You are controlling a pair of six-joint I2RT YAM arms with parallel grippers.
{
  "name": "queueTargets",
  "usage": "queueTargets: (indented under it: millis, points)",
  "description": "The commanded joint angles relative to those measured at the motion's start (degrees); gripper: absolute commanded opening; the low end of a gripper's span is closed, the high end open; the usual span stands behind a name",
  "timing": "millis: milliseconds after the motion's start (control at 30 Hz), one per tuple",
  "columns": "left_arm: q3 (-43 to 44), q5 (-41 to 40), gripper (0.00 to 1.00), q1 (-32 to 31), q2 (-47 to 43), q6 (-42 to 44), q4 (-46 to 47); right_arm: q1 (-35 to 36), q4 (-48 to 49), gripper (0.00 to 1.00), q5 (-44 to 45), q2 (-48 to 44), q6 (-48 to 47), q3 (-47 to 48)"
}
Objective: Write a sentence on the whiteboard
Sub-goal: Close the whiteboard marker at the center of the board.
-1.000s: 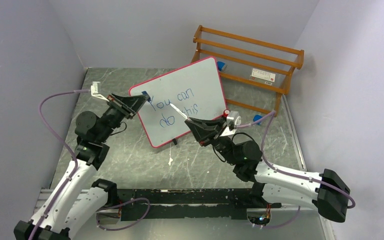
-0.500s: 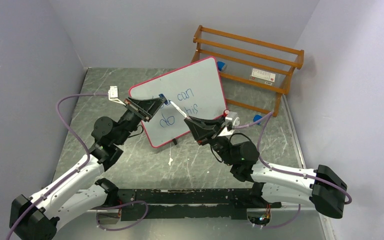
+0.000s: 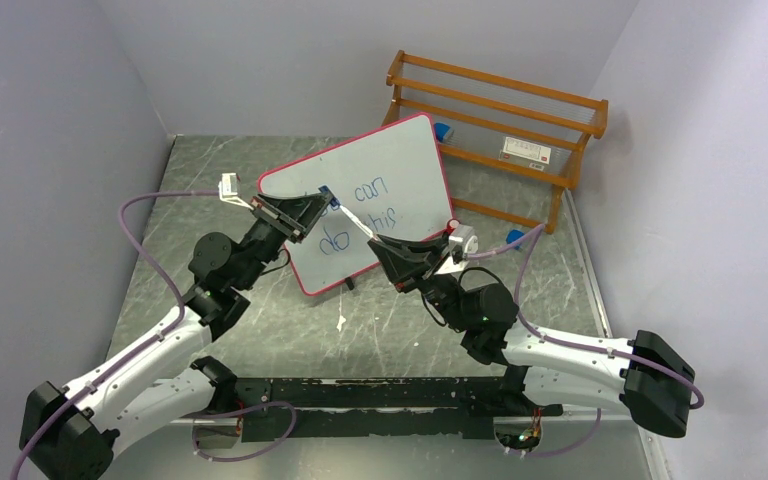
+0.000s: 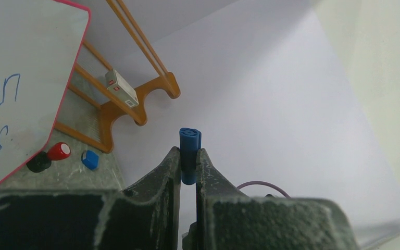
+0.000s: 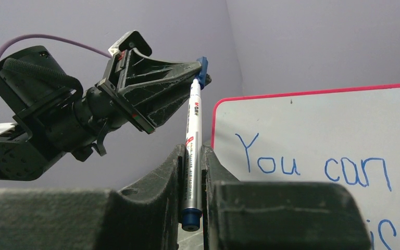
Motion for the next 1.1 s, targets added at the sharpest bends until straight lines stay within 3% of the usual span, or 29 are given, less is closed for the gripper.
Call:
queueTargets:
  millis: [0,1067]
  points:
    - [0.0,-0.9,0.05,-0.9,0.1,-0.9,3.4,0.5,0.3,0.0,-0.3,-0.1,-1.0,0.8]
    - [-0.8,0.5,0.05,-1.8,-0.3,-2.3,3.6,0.6,0.5,0.0,2.6,-1.0,-1.4,-0.2]
